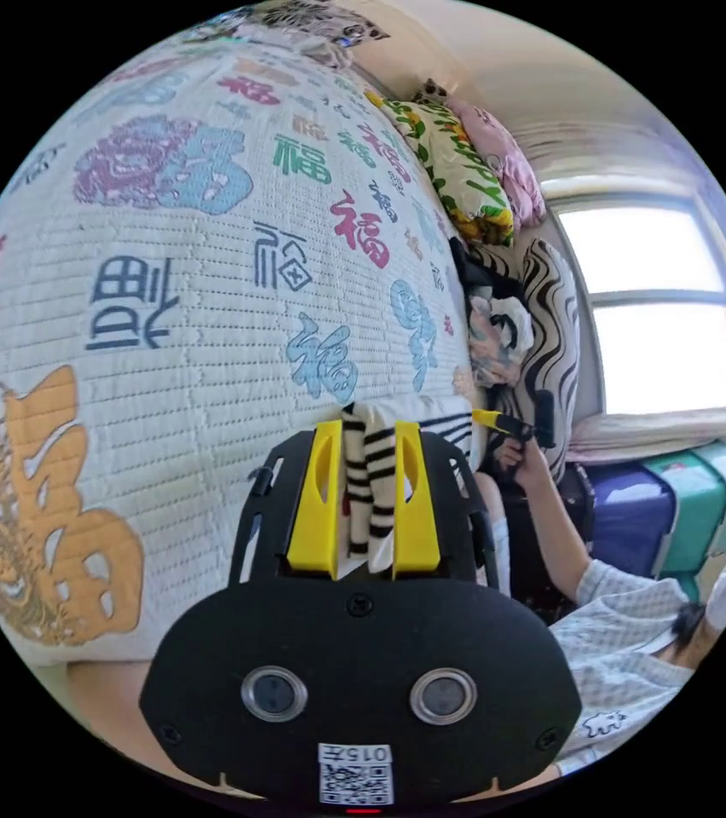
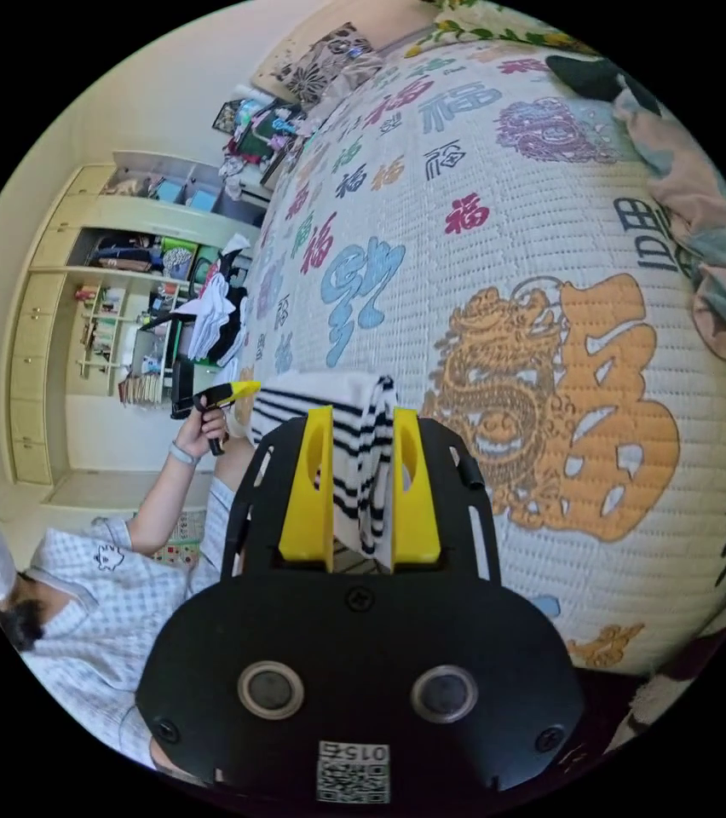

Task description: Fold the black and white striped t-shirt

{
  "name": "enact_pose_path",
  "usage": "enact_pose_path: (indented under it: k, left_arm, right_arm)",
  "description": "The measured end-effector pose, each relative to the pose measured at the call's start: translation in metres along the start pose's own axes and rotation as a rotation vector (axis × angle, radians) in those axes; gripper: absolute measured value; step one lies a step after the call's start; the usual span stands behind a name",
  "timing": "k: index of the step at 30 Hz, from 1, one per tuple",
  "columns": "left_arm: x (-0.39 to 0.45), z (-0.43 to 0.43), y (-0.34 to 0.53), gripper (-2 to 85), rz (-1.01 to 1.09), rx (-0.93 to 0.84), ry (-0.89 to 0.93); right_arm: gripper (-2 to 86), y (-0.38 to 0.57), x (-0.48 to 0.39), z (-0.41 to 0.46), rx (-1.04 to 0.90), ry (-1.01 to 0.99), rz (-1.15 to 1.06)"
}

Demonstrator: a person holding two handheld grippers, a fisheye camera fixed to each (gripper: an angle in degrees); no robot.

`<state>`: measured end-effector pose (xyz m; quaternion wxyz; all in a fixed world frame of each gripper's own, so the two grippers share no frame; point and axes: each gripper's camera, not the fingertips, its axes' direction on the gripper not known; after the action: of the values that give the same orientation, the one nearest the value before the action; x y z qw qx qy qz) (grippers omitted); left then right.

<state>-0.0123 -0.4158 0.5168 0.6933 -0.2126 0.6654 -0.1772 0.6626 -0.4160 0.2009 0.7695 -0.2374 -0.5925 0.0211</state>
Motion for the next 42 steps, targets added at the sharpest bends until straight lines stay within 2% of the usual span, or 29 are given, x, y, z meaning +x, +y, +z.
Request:
enact_pose_path:
  k: [1, 3, 6, 10, 16, 19, 23, 27, 30, 34, 36, 42]
  left_arm:
    - [-0.002, 0.005, -0.004, 8.5, -0.014, -0.015, 0.01]
    - [-0.008, 0.025, -0.014, 8.0, -0.051, -0.092, 0.15]
    - [-0.018, 0.027, -0.014, 5.2, -0.097, -0.052, 0.183]
    - [-0.026, 0.02, -0.002, 0.8, -0.106, -0.002, 0.233]
    - [0.003, -0.003, 0.015, -0.6, 0.032, 0.068, 0.088]
    - [-0.005, 0.007, 0.013, -0.5, 0.013, 0.068, 0.024]
    - [0.002, -0.013, 0.029, -0.2, 0.062, 0.107, -0.026]
    - [0.022, -0.049, 0.064, 0.0, 0.197, 0.121, 0.099]
    - [0.038, -0.035, 0.083, 0.3, 0.251, 0.021, 0.083]
    - [0.036, -0.004, 0.094, 0.1, 0.243, -0.117, 0.013]
    - [0.03, 0.002, 0.103, -0.4, 0.24, -0.138, -0.096]
    - [0.028, -0.011, 0.112, -0.5, 0.259, -0.153, -0.156]
  right_arm:
    - [10.4, -0.009, 0.002, 0.007, -0.018, -0.008, 0.01]
    - [9.7, -0.02, 0.005, 0.02, -0.071, -0.07, 0.025]
    - [6.1, -0.029, 0.003, 0.036, -0.134, -0.085, 0.026]
    - [2.8, -0.026, -0.003, 0.033, -0.108, -0.058, -0.009]
    - [1.7, -0.018, -0.015, 0.031, -0.073, 0.009, -0.06]
    - [2.5, -0.024, 0.002, 0.05, -0.066, -0.032, 0.036]
    - [5.0, -0.015, -0.006, 0.04, 0.005, -0.049, 0.013]
    - [4.0, 0.02, -0.044, 0.025, 0.061, -0.021, -0.147]
    - [1.3, 0.033, -0.066, 0.056, -0.035, -0.015, -0.237]
    - [-0.3, 0.03, -0.073, 0.123, -0.246, 0.144, -0.236]
    - [-0.5, 0.029, -0.071, 0.132, -0.239, 0.145, -0.229]
    - [-0.3, 0.021, -0.064, 0.146, -0.256, 0.114, -0.176]
